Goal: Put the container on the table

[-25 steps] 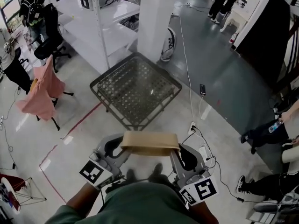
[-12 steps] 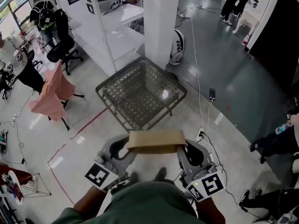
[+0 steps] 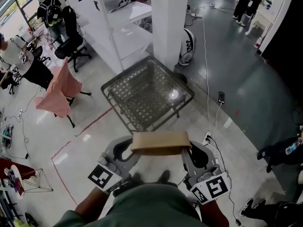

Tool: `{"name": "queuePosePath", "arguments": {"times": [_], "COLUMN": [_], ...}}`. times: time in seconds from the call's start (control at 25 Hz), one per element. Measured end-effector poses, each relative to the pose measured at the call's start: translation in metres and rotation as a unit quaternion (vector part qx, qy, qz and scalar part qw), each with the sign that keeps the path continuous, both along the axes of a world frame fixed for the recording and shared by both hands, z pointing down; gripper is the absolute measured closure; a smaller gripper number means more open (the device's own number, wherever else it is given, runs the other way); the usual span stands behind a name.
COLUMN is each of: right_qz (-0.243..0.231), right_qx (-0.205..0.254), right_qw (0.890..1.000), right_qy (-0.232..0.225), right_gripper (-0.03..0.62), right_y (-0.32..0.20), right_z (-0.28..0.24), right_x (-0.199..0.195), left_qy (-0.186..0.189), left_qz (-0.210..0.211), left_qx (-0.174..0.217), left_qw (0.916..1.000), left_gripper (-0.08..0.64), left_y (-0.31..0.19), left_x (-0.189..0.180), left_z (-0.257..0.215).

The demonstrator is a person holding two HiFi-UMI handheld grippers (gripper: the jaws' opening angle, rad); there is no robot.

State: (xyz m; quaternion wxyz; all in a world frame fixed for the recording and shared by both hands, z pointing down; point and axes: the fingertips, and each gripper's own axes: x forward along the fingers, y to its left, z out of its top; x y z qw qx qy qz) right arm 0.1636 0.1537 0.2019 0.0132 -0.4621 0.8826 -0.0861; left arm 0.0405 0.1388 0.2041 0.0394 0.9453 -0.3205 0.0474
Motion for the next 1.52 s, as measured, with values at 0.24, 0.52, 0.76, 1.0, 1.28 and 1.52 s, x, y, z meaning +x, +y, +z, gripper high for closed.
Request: {"name": "queuePosePath", "arguments": {"times": [0.24, 0.52, 0.76, 1.0, 1.28, 1.52], "right_qz": [-0.011, 0.020, 0.044, 0.072, 0.086, 0.085], "right_qx": [-0.016, -0.015, -0.007, -0.021, -0.022, -0.034], "right_qw": [1.000, 1.000, 0.999, 0.997, 0.996, 0.995], "right_qy": [0.003, 0.013, 0.030, 0.032, 0.033, 0.038], "right_gripper": [0.541, 0.537, 0.528, 0.529, 0.532, 0.528], "right_y": [-0.013, -0.040, -0.074, -0.106, -0.133, -0.155], "right_z": [0.018, 0.012, -0.001, 0.007, 0.012, 0.022], "right_x": [-0.010, -0.044, -0.079, -0.090, -0.103, -0.109], "left_qy": [-0.001, 0.005, 0.021, 0.021, 0.023, 0.021], "left_qz": [-0.008, 0.024, 0.045, 0.074, 0.083, 0.081], "left_qx": [-0.016, -0.030, -0.028, -0.037, -0.037, -0.061], "left_qw": [0.9998, 0.9993, 0.9984, 0.9964, 0.9956, 0.9947], "left_gripper": [0.439, 0.439, 0.451, 0.451, 0.449, 0.449], "left_y": [-0.007, -0.048, -0.096, -0.133, -0.161, -0.183], "left_x": [-0.010, -0.042, -0.073, -0.082, -0.095, -0.100], "left_z": [0.017, 0.025, 0.019, 0.025, 0.029, 0.049]}}
